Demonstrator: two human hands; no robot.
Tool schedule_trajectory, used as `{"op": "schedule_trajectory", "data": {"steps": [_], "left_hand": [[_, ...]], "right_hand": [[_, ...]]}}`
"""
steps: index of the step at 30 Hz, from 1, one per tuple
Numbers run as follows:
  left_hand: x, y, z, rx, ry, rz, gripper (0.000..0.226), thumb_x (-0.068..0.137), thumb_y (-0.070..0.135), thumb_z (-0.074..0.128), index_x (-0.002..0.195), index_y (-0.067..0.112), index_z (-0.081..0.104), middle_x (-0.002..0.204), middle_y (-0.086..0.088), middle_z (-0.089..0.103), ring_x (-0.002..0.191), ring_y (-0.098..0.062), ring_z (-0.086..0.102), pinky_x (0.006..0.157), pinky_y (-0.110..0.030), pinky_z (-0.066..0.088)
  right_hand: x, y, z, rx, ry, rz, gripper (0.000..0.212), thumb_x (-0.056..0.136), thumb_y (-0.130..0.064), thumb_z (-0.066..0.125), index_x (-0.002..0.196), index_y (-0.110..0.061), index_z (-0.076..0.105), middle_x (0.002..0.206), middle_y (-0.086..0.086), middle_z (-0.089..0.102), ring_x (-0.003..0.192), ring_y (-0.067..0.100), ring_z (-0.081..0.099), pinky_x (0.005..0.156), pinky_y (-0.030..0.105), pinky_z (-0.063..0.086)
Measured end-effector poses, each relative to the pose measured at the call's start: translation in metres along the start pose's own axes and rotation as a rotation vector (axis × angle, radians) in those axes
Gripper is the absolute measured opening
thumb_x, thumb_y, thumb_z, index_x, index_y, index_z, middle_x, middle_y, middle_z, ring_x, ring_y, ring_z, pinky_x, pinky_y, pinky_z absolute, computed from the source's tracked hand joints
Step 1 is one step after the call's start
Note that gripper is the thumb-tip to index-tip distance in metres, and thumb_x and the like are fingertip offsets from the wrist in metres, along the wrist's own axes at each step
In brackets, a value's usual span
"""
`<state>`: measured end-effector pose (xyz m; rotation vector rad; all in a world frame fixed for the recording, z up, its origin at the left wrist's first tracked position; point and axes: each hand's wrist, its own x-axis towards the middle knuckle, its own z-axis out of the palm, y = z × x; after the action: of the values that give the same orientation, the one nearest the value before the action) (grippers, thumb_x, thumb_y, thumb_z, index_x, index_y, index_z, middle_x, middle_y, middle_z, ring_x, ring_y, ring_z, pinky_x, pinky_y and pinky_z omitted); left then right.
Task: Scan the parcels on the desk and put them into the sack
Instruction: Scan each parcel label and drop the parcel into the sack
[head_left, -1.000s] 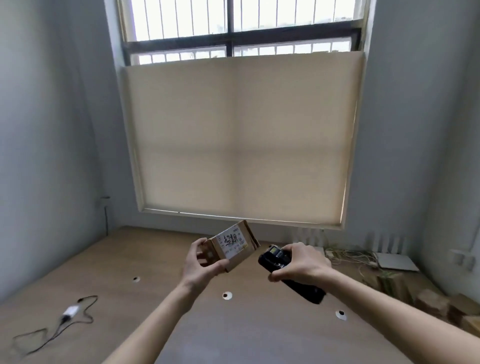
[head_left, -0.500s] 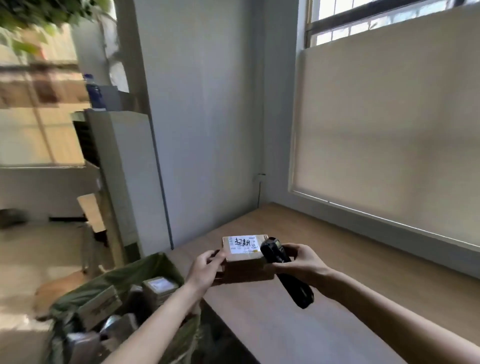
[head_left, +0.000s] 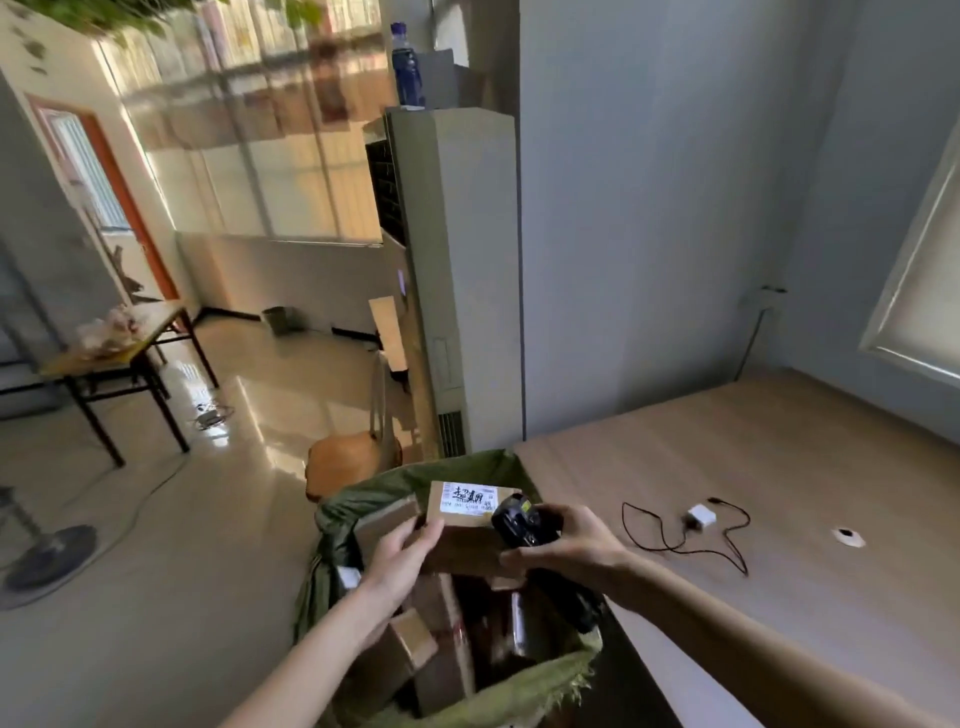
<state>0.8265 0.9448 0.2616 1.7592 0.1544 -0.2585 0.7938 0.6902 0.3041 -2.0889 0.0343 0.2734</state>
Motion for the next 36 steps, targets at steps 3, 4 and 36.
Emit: {"op": "schedule_trajectory", "data": {"steps": [3,4,36], "left_hand": [[0.053,-0.031,-0.009,0.037,0.007,-0.107,0.099,0.065,0.085,0.064,0.145,0.029,0.051,0.140,0.005,0.060,0.127,-0.019,0.057,0.111,-0.046,0.044],[0.061,-0.029,-0.006,0.044,0.022,-0.129,0.087,0.077,0.074,0.062,0.149,0.028,0.046,0.145,0.006,0.055,0.131,-0.018,0.053,0.113,-0.042,0.041],[0.162,0.084,0.061,0.368,-0.417,0.323,0.053,0.093,0.052,0.062,0.139,0.025,0.056,0.152,0.003,0.041,0.143,-0.016,0.035,0.116,-0.037,0.027]], "right_hand": [[0.065,0.019,0.024,-0.036,-0.019,0.022,0.070,0.044,-0.060,0.091,0.105,-0.030,0.076,0.096,-0.008,0.077,0.088,0.007,0.073,0.088,0.034,0.061],[0.085,0.025,0.031,-0.053,-0.027,0.037,0.074,0.043,-0.062,0.090,0.107,-0.029,0.075,0.096,-0.008,0.077,0.088,0.006,0.072,0.087,0.032,0.061],[0.034,0.011,-0.061,-0.313,0.427,0.339,0.072,0.060,-0.057,0.090,0.126,-0.042,0.065,0.096,-0.017,0.070,0.083,-0.001,0.066,0.076,0.022,0.057]]}}
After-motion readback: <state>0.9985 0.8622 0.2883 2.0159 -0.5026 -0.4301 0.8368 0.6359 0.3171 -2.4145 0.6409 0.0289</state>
